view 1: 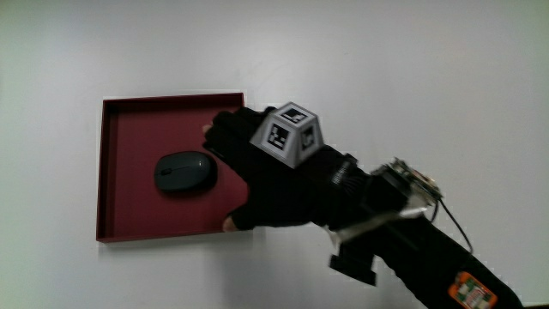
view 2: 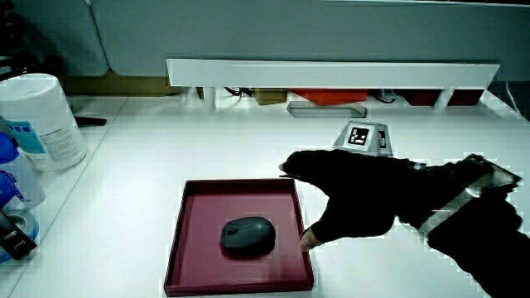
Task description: Pick mouse from plate
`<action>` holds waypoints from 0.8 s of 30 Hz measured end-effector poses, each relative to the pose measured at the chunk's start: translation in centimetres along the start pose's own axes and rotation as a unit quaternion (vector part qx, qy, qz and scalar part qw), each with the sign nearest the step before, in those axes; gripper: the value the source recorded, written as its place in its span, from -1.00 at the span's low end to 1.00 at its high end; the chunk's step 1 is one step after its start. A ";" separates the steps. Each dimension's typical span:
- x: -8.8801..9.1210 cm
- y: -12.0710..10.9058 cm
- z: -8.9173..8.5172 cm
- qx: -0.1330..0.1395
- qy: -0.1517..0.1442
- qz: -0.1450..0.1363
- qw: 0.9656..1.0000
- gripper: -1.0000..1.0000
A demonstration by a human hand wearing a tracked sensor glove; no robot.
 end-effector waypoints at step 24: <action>1.8 9.5 -4.7 -0.060 0.032 -0.058 0.996 0.00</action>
